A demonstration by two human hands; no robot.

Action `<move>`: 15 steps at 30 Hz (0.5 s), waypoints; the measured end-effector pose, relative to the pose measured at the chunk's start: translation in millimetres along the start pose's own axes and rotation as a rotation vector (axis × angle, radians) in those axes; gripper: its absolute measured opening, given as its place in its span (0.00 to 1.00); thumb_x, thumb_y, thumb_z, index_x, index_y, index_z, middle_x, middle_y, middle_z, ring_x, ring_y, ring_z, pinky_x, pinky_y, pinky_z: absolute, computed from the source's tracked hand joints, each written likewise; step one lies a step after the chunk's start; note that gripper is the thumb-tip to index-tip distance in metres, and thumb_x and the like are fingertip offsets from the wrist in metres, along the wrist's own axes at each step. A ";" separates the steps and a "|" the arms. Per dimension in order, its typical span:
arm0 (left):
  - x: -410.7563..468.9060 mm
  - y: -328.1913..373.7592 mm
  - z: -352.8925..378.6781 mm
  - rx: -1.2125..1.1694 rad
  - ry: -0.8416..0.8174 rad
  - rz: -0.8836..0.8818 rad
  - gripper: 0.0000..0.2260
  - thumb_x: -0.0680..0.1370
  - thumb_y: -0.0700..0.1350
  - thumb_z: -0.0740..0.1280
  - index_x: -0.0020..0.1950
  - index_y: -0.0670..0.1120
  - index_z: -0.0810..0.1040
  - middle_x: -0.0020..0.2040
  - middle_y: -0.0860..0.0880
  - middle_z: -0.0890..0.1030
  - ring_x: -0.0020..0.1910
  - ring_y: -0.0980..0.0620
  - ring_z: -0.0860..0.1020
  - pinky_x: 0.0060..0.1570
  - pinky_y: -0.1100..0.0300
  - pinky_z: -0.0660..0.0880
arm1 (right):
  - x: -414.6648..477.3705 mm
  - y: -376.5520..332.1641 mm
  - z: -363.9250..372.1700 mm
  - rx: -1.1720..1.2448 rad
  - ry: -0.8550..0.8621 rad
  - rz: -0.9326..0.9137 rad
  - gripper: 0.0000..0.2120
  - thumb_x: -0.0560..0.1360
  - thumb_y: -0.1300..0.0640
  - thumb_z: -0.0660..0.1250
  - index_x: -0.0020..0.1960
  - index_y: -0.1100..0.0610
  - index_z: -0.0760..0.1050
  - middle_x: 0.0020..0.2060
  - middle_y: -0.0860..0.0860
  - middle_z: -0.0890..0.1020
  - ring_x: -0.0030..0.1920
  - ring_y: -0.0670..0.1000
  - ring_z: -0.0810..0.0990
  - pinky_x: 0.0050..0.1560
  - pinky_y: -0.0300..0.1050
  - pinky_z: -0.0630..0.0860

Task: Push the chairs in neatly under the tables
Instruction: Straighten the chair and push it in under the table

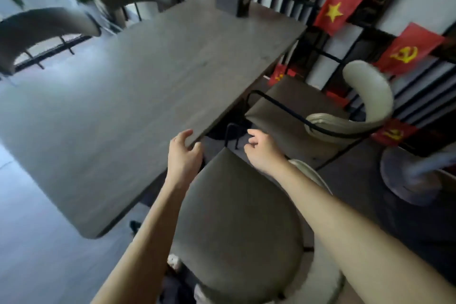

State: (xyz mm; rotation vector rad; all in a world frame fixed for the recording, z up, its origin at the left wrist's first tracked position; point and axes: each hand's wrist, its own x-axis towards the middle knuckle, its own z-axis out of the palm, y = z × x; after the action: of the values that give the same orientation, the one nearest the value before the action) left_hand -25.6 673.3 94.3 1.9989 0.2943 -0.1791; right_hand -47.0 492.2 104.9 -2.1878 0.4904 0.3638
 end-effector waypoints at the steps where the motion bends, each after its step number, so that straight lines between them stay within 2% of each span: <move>1: -18.3 -5.2 3.5 -0.002 0.040 -0.013 0.20 0.75 0.40 0.63 0.67 0.44 0.72 0.65 0.46 0.75 0.62 0.47 0.74 0.63 0.54 0.71 | -5.7 8.3 -2.2 -0.038 -0.041 -0.019 0.24 0.80 0.57 0.58 0.75 0.53 0.61 0.71 0.54 0.70 0.69 0.56 0.71 0.64 0.46 0.68; 4: -65.8 -26.3 18.0 -0.006 0.118 -0.062 0.21 0.75 0.42 0.63 0.69 0.45 0.71 0.66 0.45 0.74 0.62 0.47 0.75 0.61 0.54 0.73 | -19.1 30.8 -8.0 -0.143 -0.139 -0.043 0.25 0.79 0.56 0.58 0.76 0.52 0.60 0.73 0.53 0.68 0.70 0.56 0.69 0.66 0.48 0.67; 7: -102.5 -44.1 32.6 -0.022 0.149 -0.130 0.22 0.77 0.43 0.62 0.72 0.47 0.67 0.70 0.48 0.70 0.61 0.51 0.74 0.53 0.62 0.74 | -24.9 49.6 -12.7 -0.220 -0.170 -0.068 0.25 0.79 0.55 0.57 0.76 0.51 0.60 0.73 0.52 0.67 0.70 0.57 0.69 0.65 0.48 0.68; 11: -143.4 -61.9 49.6 0.020 0.190 -0.153 0.22 0.77 0.45 0.63 0.71 0.49 0.68 0.71 0.46 0.70 0.68 0.46 0.71 0.66 0.47 0.71 | -35.0 82.2 -16.8 -0.267 -0.168 -0.061 0.25 0.79 0.56 0.58 0.75 0.52 0.60 0.74 0.54 0.66 0.70 0.58 0.69 0.66 0.52 0.70; 15: -179.2 -76.3 73.2 0.078 0.228 -0.206 0.21 0.77 0.44 0.63 0.71 0.48 0.68 0.72 0.45 0.67 0.67 0.45 0.72 0.67 0.48 0.70 | -39.5 125.9 -21.5 -0.371 -0.149 -0.048 0.27 0.78 0.57 0.58 0.76 0.53 0.58 0.73 0.56 0.66 0.70 0.60 0.69 0.67 0.54 0.69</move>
State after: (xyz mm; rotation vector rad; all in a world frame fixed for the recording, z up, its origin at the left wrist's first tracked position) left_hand -218.8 615.8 42.5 2.0666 0.6494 -0.0933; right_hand -138.4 412.3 48.8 -2.4990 0.3051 0.6285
